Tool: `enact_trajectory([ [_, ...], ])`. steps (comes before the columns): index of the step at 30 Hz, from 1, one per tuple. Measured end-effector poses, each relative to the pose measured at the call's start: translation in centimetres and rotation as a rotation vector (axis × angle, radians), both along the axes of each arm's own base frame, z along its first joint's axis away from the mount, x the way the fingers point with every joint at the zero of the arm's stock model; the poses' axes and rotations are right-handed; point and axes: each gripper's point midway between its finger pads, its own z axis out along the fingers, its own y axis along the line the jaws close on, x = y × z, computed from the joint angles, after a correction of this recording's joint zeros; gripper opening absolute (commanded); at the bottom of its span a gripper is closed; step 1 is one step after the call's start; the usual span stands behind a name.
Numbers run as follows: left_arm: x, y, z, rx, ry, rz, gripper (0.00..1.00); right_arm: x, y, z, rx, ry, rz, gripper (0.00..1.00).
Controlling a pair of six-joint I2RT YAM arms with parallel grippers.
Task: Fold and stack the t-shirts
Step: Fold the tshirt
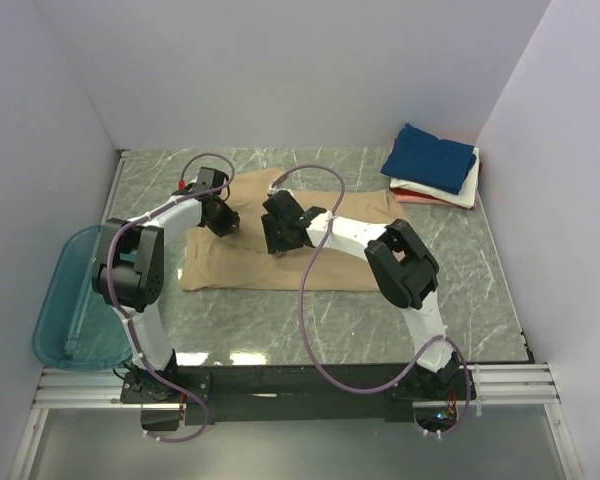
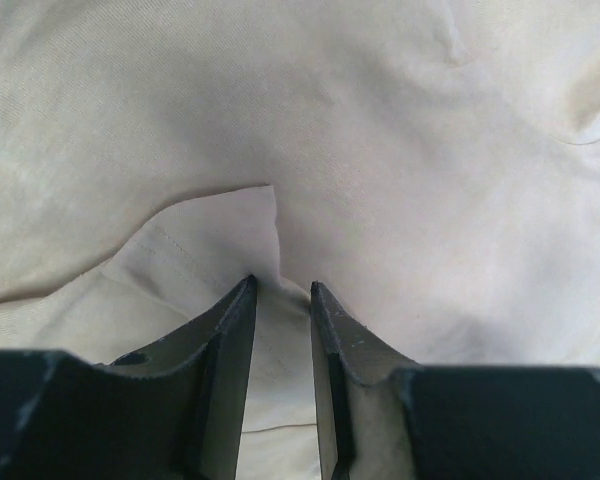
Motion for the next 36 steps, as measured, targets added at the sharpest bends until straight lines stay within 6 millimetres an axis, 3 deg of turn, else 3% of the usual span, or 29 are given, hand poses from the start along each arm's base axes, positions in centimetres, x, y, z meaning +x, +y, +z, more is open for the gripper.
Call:
enact_trajectory([
  [9,0.9,-0.2,1.0,0.002,-0.011,-0.006,0.37,-1.7,1.8,0.9,-0.105,-0.138,0.097,0.61],
  [13,0.7,-0.1,1.8,0.008,-0.02,-0.018,0.38,-1.5,1.7,0.9,-0.142,-0.169,0.107,0.61],
  [24,-1.1,0.3,7.4,-0.018,-0.134,-0.021,0.45,0.2,1.3,0.8,-0.202,-0.219,0.098,0.61],
  [28,-3.4,0.7,6.8,-0.023,-0.126,-0.024,0.45,0.4,1.0,0.5,-0.217,-0.223,0.089,0.6],
  [36,-7.9,1.6,2.9,-0.013,-0.036,-0.028,0.43,1.0,1.3,0.3,-0.222,-0.232,0.082,0.6],
])
